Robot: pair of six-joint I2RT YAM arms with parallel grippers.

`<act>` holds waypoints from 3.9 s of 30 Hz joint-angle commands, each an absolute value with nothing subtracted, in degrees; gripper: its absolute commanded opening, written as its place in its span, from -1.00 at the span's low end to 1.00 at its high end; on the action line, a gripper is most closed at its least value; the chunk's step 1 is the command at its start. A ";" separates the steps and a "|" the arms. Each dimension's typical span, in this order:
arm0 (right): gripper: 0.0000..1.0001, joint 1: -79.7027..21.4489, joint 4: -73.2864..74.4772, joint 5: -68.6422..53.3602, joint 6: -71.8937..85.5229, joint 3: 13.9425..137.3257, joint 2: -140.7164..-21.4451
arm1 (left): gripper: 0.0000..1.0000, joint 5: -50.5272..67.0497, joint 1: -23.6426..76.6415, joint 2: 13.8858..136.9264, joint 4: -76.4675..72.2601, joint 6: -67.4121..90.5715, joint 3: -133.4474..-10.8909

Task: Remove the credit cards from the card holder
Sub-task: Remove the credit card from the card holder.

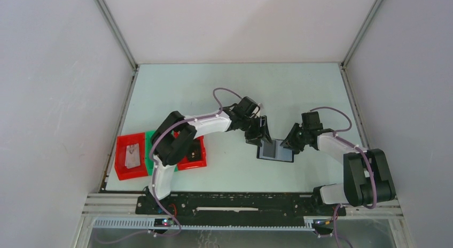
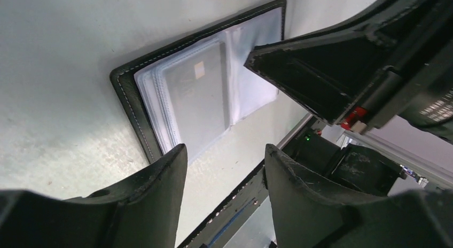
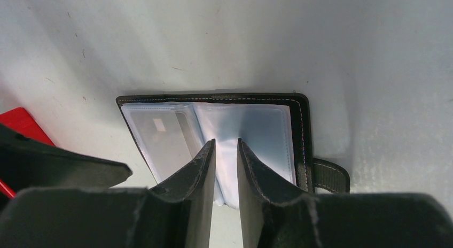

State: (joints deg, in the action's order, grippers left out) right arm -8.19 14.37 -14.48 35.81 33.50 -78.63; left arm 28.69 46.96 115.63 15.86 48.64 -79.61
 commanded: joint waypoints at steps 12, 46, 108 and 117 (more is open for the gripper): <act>-0.40 -7.21 14.85 -13.42 33.95 32.43 -77.95 | 0.22 28.68 47.71 119.20 15.43 48.93 -83.67; -0.40 -6.72 14.15 -14.80 33.84 32.43 -78.76 | 0.22 37.89 48.72 120.36 7.47 51.32 -85.94; -0.44 -2.81 16.96 -15.20 35.95 29.71 -75.76 | 0.27 21.56 48.45 115.74 21.47 42.33 -85.08; -0.44 -2.88 16.99 -15.12 35.69 29.71 -75.67 | 0.27 18.05 48.54 114.69 22.42 41.16 -85.08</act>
State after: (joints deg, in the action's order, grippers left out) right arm -2.04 17.26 -14.50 35.29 30.70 -74.81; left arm 21.15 48.62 118.78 21.39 43.38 -84.14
